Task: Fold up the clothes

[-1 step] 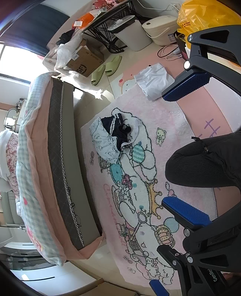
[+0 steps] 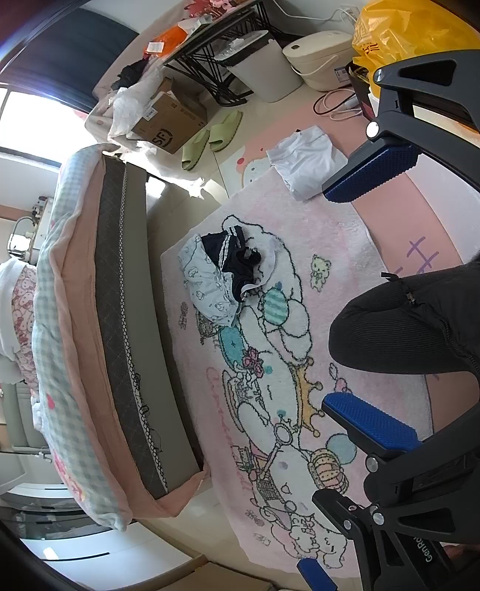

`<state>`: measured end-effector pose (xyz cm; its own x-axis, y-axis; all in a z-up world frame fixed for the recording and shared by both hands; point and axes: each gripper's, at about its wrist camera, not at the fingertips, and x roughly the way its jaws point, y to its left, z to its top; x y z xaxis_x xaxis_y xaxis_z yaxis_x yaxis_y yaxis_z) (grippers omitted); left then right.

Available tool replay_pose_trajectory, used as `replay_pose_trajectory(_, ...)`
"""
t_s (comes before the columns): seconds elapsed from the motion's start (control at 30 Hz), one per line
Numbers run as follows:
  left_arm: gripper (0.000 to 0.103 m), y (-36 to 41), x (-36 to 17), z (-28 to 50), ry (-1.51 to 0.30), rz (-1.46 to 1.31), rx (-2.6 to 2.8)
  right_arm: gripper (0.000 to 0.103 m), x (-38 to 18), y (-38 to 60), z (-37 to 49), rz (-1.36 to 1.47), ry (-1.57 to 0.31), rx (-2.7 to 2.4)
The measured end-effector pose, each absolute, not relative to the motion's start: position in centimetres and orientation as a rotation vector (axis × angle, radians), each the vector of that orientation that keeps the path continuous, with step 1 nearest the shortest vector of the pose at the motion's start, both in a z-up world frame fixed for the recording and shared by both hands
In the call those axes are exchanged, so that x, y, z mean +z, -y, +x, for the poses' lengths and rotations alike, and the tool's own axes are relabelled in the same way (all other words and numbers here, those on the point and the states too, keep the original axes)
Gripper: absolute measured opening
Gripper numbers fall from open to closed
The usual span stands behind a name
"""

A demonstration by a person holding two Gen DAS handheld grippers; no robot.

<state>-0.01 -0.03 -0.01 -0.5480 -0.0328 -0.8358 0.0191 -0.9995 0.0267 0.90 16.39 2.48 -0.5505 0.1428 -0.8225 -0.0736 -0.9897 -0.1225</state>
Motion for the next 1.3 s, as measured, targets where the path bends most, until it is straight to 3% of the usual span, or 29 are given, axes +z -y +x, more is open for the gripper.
replay_pose_trajectory(0.67,0.103,0.4,-0.3,-0.3,0.015,1.504,-2.730,0.103,2.0,-16.3,0.6,-1.435,0.109,2.655)
replay_pose_trajectory(1.3,0.103,-1.0,-1.6,-5.4,0.062,1.508,-2.721,0.103,0.3,-17.4,-3.3,-1.462,0.057,2.602)
